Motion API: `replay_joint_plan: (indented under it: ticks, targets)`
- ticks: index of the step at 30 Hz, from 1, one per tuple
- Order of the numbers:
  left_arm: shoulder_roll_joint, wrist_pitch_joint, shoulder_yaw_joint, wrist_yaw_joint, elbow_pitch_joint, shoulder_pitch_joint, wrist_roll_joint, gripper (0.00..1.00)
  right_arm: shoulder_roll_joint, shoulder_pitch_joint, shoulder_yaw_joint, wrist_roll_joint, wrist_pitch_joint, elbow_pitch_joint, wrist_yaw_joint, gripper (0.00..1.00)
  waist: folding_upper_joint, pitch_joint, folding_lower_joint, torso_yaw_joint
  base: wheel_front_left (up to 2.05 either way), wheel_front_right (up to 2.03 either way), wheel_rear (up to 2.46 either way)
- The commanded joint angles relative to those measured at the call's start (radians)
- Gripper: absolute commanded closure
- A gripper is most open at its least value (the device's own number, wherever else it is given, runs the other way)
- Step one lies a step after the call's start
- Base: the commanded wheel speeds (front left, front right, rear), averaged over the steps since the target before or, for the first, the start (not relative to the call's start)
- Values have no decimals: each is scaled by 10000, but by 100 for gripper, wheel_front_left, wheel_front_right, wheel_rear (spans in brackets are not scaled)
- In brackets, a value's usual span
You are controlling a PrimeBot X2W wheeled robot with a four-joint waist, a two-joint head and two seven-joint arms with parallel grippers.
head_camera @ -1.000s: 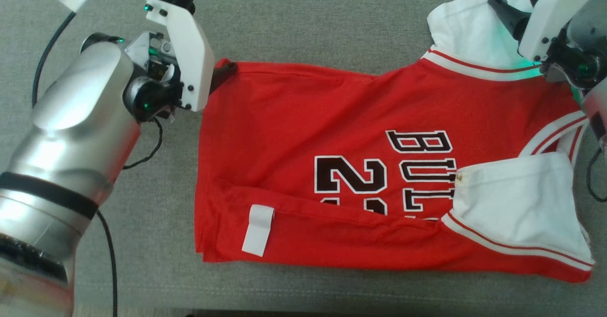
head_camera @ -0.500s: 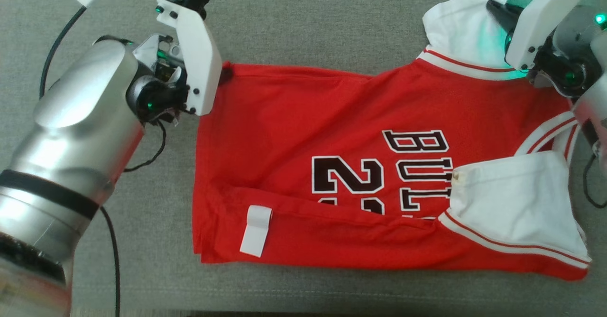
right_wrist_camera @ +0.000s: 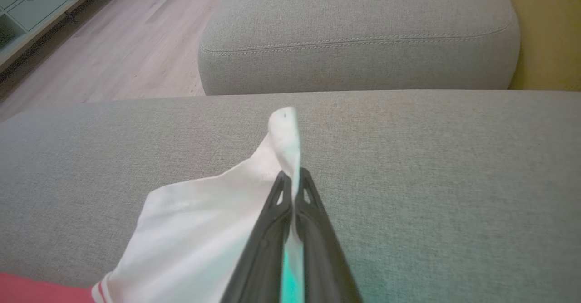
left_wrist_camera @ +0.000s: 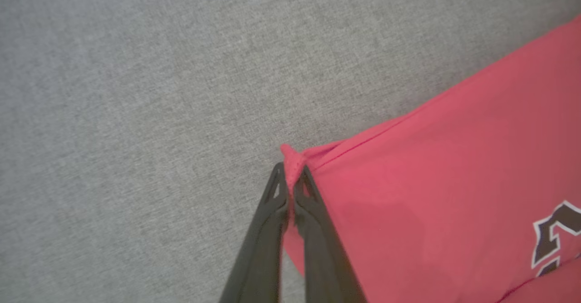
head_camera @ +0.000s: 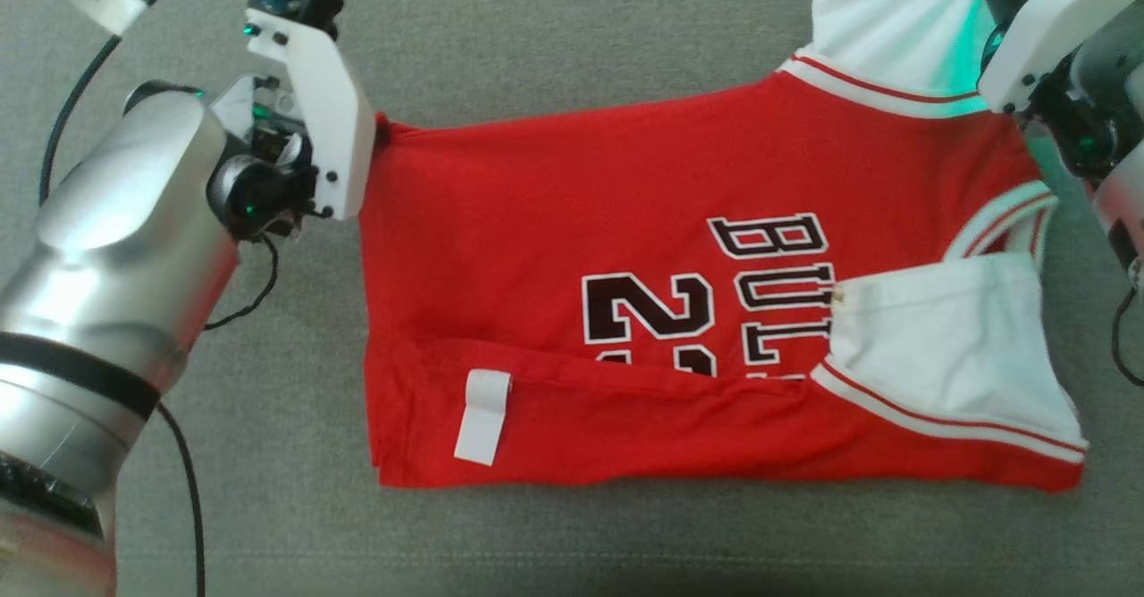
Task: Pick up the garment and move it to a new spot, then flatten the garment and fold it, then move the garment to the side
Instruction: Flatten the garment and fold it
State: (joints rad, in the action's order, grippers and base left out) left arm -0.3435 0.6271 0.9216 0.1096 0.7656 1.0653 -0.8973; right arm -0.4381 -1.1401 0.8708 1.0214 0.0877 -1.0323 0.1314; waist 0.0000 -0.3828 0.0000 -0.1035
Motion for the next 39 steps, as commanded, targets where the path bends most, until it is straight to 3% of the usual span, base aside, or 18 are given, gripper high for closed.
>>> replay_joint_plan:
  ticks: [1,7,14,26,39]
  targets:
    - [-540,-111,-403,-123,-72,263,111,100,-2,-162,86,77,-150,96,-7,100,0,97,0,79,0,0,0]
    - [-656,-293,-413,-156,243,75,77,100,-56,29,496,400,-349,179,-7,100,0,481,0,320,0,0,0]
    - [-783,-290,-266,-11,335,-280,-45,100,-464,567,1338,817,-131,1081,-7,100,0,1307,0,679,0,0,0]
    - [-1567,592,426,174,-566,-1408,-389,100,-1507,1867,3053,1743,1510,2835,-7,100,0,2712,0,1292,0,0,0]
    - [-2045,1281,882,116,-1688,-2370,-701,100,-2153,2760,3796,2610,3129,4098,-7,100,0,3117,0,1467,0,0,0]
